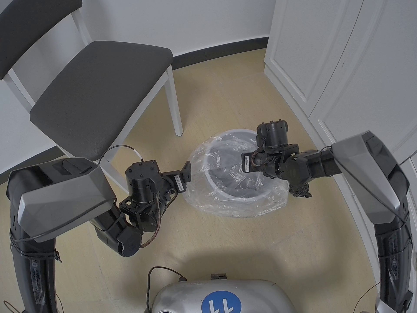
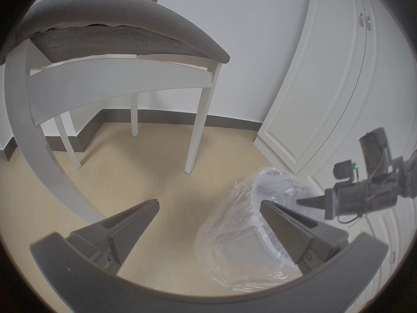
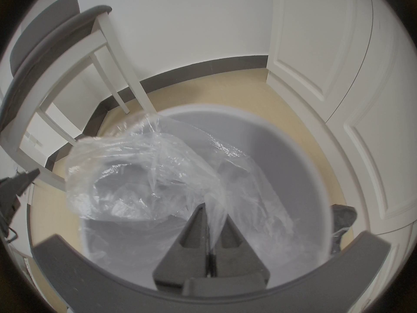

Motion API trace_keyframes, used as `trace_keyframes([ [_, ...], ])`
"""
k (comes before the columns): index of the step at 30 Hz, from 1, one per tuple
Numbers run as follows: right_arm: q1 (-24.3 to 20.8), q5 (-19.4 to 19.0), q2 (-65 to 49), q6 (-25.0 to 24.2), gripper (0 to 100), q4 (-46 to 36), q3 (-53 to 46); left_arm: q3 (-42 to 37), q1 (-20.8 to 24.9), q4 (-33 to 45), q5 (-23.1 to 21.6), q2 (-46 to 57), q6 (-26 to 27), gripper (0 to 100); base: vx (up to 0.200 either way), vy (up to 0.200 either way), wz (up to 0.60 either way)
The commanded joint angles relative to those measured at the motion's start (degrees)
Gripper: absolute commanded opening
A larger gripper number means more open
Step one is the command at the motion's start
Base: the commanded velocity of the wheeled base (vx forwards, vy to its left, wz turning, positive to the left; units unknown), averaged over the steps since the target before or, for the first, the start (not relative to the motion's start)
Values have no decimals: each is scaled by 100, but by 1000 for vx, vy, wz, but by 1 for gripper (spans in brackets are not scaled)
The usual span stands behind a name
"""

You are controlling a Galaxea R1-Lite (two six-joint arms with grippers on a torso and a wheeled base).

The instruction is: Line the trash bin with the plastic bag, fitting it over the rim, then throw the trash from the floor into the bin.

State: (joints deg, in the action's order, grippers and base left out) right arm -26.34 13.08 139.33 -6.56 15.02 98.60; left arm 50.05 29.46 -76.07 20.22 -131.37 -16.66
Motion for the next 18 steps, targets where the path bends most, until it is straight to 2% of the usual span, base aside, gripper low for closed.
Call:
trace_keyframes([
  [1,24,19,-635,-3,0,1,-245,4,-2,-4,8,15,-3,100,0,0,0],
  [18,437,2,-626,-3,0,335,-236,31,-2,-4,8,-73,5,100,0,0,0],
])
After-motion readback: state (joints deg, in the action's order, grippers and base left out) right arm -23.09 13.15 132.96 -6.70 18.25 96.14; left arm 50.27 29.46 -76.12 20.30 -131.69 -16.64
